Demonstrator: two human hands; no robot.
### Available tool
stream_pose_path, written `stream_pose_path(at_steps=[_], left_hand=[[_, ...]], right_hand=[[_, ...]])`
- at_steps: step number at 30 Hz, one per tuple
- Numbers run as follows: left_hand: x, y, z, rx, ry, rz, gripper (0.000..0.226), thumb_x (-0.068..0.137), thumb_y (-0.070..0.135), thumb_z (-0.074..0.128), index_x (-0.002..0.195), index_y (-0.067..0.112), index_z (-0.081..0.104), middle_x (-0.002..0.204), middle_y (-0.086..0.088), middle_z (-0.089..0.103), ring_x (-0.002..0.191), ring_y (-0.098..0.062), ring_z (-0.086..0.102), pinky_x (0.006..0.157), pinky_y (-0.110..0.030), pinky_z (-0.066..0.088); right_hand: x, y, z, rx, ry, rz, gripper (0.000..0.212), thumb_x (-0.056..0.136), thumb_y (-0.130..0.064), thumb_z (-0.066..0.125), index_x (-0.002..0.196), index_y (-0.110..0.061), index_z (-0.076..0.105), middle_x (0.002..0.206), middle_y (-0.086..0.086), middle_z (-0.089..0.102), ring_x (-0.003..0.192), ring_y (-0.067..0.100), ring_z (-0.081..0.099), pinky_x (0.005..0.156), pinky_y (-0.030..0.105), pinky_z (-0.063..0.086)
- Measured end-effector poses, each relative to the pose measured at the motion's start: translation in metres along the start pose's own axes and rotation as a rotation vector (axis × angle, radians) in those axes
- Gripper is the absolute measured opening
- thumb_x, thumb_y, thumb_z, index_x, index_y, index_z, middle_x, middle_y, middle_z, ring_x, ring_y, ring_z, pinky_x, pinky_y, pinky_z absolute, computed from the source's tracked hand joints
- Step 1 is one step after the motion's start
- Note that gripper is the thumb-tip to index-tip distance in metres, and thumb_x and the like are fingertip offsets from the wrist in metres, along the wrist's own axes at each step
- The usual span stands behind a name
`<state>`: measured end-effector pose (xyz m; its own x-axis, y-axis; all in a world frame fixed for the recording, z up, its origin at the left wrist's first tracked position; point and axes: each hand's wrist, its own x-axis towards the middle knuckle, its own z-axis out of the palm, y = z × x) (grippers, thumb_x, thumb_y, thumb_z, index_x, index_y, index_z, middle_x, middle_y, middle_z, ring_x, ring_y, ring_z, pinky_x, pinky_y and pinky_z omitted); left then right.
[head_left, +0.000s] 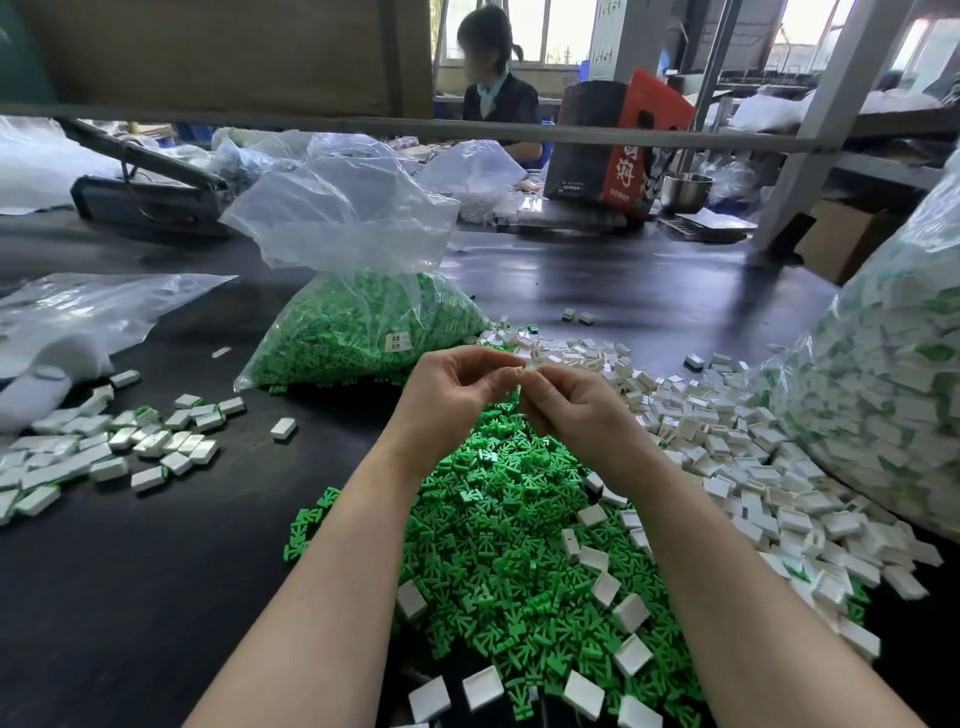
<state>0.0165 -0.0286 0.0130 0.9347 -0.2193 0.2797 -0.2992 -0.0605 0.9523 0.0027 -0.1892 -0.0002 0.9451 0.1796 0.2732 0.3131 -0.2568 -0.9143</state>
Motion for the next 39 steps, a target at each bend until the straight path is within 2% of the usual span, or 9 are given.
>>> stream_pose_path(at_steps=[4,7,10,14,18,22,29,33,39], left_hand=[[-0.001,0.004,0.008,-0.173,0.048,0.0,0.016,0.083,0.012,0.07,0.088,0.025,0.076,0.099,-0.002,0.075,0.096,-0.011,0.068,0.084,-0.02,0.052],[-0.003,0.006,0.012,-0.249,0.048,-0.009,0.013,0.084,0.01,0.069,0.091,0.019,0.075,0.111,-0.011,0.069,0.09,-0.006,0.071,0.078,-0.013,0.05],[-0.003,0.007,0.014,-0.275,0.032,-0.023,0.013,0.085,0.007,0.069,0.093,0.015,0.075,0.112,-0.01,0.068,0.089,-0.013,0.073,0.076,-0.011,0.051],[-0.004,0.008,0.015,-0.276,0.027,-0.032,0.013,0.08,0.013,0.071,0.088,0.022,0.077,0.099,0.002,0.071,0.089,-0.01,0.071,0.076,-0.014,0.051],[-0.003,0.011,0.014,-0.234,0.031,-0.027,0.02,0.084,0.009,0.071,0.08,0.026,0.079,0.099,-0.009,0.073,0.087,-0.013,0.071,0.077,-0.02,0.053],[-0.001,0.016,0.015,-0.039,0.08,0.053,0.019,0.087,0.008,0.069,0.084,0.025,0.076,0.103,-0.015,0.067,0.089,-0.02,0.071,0.083,-0.029,0.055],[-0.001,0.021,0.017,0.085,0.105,0.101,0.027,0.085,0.004,0.068,0.077,0.029,0.072,0.089,0.0,0.063,0.071,-0.01,0.068,0.067,-0.02,0.053],[-0.004,0.023,0.019,-0.001,0.102,0.059,0.025,0.082,-0.005,0.063,0.075,0.018,0.072,0.07,-0.006,0.069,0.058,-0.025,0.062,0.051,-0.025,0.055],[-0.004,0.024,0.022,-0.1,0.112,0.0,0.026,0.08,-0.008,0.062,0.072,0.014,0.073,0.062,-0.014,0.068,0.054,-0.031,0.059,0.047,-0.03,0.053]], right_hand=[[0.0,-0.001,0.0,0.195,-0.005,0.105,0.045,0.094,-0.05,0.043,0.08,-0.013,0.064,0.058,0.0,0.058,0.05,0.011,0.043,0.045,0.02,0.032],[0.002,0.0,-0.002,0.364,-0.046,0.167,0.053,0.089,-0.059,0.04,0.089,-0.013,0.067,0.064,0.005,0.062,0.054,0.014,0.046,0.048,0.023,0.033],[0.003,0.002,-0.001,0.458,-0.084,0.172,0.05,0.089,-0.057,0.043,0.097,-0.012,0.063,0.068,0.007,0.064,0.056,0.013,0.049,0.048,0.021,0.036],[0.003,0.002,0.001,0.531,-0.11,0.156,0.044,0.091,-0.051,0.045,0.098,-0.012,0.064,0.07,0.006,0.064,0.057,0.012,0.051,0.049,0.02,0.037],[0.002,0.002,0.0,0.599,-0.105,0.149,0.042,0.092,-0.048,0.048,0.097,-0.009,0.064,0.07,0.005,0.064,0.06,0.012,0.053,0.052,0.018,0.041],[0.001,0.002,0.0,0.65,-0.106,0.157,0.039,0.092,-0.044,0.051,0.099,-0.008,0.063,0.072,0.005,0.063,0.064,0.012,0.054,0.058,0.019,0.043],[-0.002,-0.001,-0.001,0.615,-0.133,0.147,0.055,0.092,-0.043,0.05,0.117,0.006,0.056,0.08,0.011,0.06,0.077,0.021,0.049,0.074,0.031,0.036],[-0.003,-0.001,0.001,0.551,-0.175,0.175,0.053,0.089,-0.049,0.049,0.109,-0.001,0.06,0.076,0.011,0.063,0.074,0.019,0.053,0.066,0.026,0.038],[-0.003,0.002,0.001,0.586,-0.165,0.157,0.048,0.091,-0.044,0.05,0.11,0.0,0.058,0.073,0.01,0.062,0.068,0.015,0.056,0.058,0.018,0.044]])
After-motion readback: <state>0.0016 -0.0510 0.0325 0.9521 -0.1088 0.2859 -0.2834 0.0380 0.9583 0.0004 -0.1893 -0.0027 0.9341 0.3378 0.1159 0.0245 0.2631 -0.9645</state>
